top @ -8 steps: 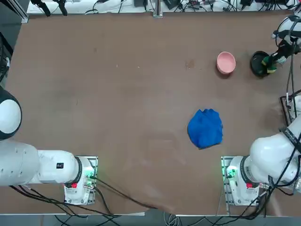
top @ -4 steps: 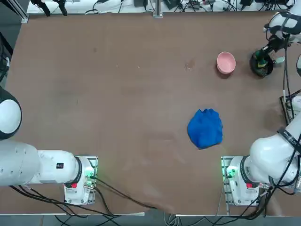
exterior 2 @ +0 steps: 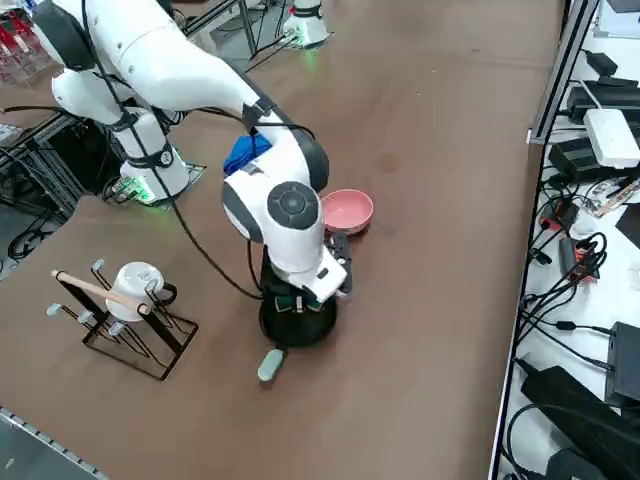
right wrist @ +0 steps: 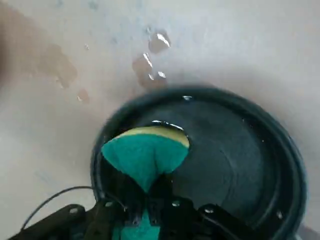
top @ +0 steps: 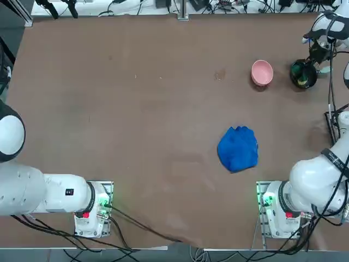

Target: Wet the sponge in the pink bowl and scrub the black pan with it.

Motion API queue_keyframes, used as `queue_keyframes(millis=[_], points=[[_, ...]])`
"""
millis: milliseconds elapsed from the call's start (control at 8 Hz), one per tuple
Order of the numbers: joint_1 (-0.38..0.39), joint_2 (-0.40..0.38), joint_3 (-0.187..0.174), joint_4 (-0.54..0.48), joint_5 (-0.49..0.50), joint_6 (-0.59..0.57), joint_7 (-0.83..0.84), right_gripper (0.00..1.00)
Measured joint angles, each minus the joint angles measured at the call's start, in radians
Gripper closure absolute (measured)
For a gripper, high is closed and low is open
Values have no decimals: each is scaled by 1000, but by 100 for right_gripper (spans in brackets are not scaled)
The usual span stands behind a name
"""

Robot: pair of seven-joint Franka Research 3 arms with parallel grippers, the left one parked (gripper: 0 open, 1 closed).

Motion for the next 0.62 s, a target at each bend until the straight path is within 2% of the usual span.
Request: queue_keyframes(millis=[250, 625], points=[[-40, 0, -5, 4, -40, 5, -36, 92], [-69, 8, -6, 7, -86, 121, -37, 92]])
